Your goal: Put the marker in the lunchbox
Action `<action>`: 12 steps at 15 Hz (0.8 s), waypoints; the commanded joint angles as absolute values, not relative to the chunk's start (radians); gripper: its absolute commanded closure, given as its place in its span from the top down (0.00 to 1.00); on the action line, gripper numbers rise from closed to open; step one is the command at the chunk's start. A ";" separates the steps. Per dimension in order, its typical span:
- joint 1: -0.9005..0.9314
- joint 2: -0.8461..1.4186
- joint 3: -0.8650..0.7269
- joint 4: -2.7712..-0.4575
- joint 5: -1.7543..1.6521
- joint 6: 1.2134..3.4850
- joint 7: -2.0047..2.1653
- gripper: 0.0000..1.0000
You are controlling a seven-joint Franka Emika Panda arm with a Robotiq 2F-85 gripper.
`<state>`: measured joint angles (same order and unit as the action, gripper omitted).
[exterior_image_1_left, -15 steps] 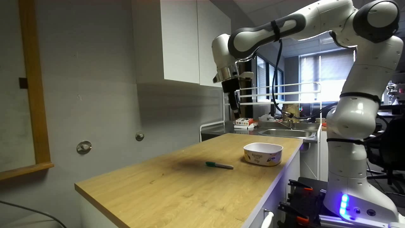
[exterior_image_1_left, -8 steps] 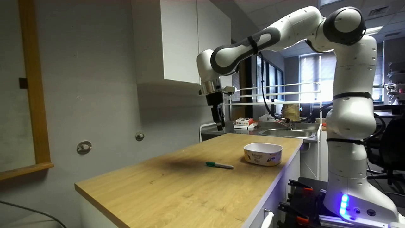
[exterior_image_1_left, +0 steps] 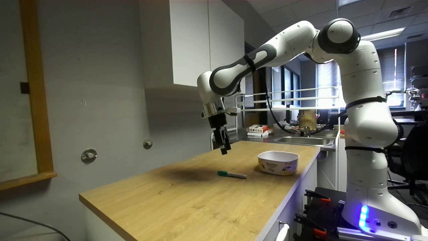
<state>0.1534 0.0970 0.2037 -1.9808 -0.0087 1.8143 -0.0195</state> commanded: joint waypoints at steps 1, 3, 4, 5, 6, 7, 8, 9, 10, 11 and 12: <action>0.161 0.172 0.193 -1.935 0.019 1.816 -0.049 1.00; 0.160 0.193 0.193 -1.941 0.013 1.832 -0.070 1.00; 0.160 0.201 0.193 -1.945 0.011 1.840 -0.076 1.00; 0.160 0.208 0.192 -1.952 0.008 1.850 -0.081 1.00; 0.159 0.216 0.191 -1.956 0.011 1.858 -0.089 1.00; 0.158 0.223 0.191 -1.961 0.010 1.864 -0.095 1.00; 0.158 0.229 0.190 -1.963 0.010 1.871 -0.101 1.00; 0.157 0.235 0.190 -1.965 0.009 1.877 -0.107 1.00; 0.156 0.242 0.189 -1.969 0.009 1.885 -0.116 1.00; 0.154 0.249 0.189 -1.971 0.010 1.893 -0.125 1.00; 0.153 0.256 0.188 -1.973 0.009 1.902 -0.132 1.00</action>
